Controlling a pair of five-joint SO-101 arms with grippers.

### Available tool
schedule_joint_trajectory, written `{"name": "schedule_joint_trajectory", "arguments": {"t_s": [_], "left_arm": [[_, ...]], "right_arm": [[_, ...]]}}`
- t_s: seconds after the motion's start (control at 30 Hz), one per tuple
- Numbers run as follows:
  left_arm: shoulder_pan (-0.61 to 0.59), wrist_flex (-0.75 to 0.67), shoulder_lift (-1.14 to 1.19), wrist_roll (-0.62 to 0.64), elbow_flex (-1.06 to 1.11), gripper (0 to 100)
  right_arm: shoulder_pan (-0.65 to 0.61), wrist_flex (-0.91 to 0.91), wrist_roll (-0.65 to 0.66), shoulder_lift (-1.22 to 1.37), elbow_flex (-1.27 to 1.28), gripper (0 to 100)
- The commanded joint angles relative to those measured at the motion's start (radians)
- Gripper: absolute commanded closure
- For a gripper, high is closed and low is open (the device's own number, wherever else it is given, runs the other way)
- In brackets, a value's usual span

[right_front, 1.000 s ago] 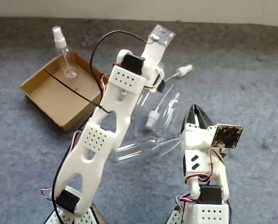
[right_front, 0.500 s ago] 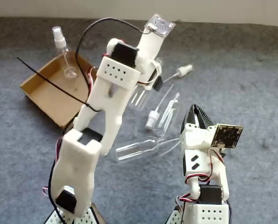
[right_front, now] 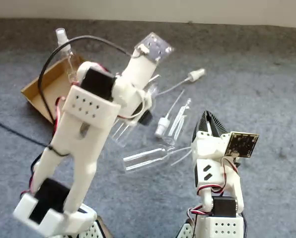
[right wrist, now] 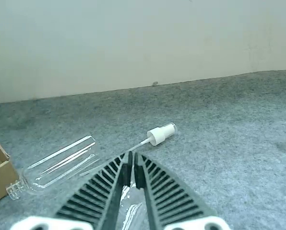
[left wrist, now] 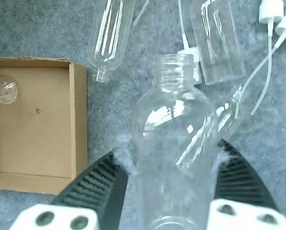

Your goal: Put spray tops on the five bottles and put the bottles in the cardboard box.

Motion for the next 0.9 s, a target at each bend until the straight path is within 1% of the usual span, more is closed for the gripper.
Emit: {"name": "schedule_joint_trajectory", "arguments": {"t_s": [0.0, 0.13, 0.27, 0.37, 0.43, 0.53, 0.7, 0.87], "left_arm": [[-0.079, -0.002, -0.216, -0.114, 0.177, 83], [-0.197, -0.002, -0.312, -0.195, 0.341, 83], [-0.292, -0.003, -0.334, -0.301, 0.487, 83], [-0.332, -0.061, -0.334, -0.382, 0.605, 83], [-0.344, -0.126, -0.34, -0.42, 0.697, 83], [-0.348, -0.23, -0.341, -0.445, 0.829, 83], [-0.348, -0.384, -0.338, -0.445, 0.987, 83], [-0.346, -0.491, -0.335, -0.445, 1.104, 83]], "right_arm": [[-0.013, -0.008, 0.011, -0.002, 0.119, 99.3], [-0.013, -0.008, 0.011, -0.001, 0.119, 99.3], [-0.013, -0.008, 0.011, -0.001, 0.119, 99.3], [-0.013, -0.008, 0.011, -0.001, 0.119, 99.3], [-0.013, -0.008, 0.011, -0.001, 0.119, 99.3], [-0.013, -0.008, 0.011, -0.001, 0.119, 99.3], [-0.013, -0.008, 0.011, -0.001, 0.119, 99.3], [-0.013, -0.008, 0.011, -0.001, 0.119, 99.3]]}}
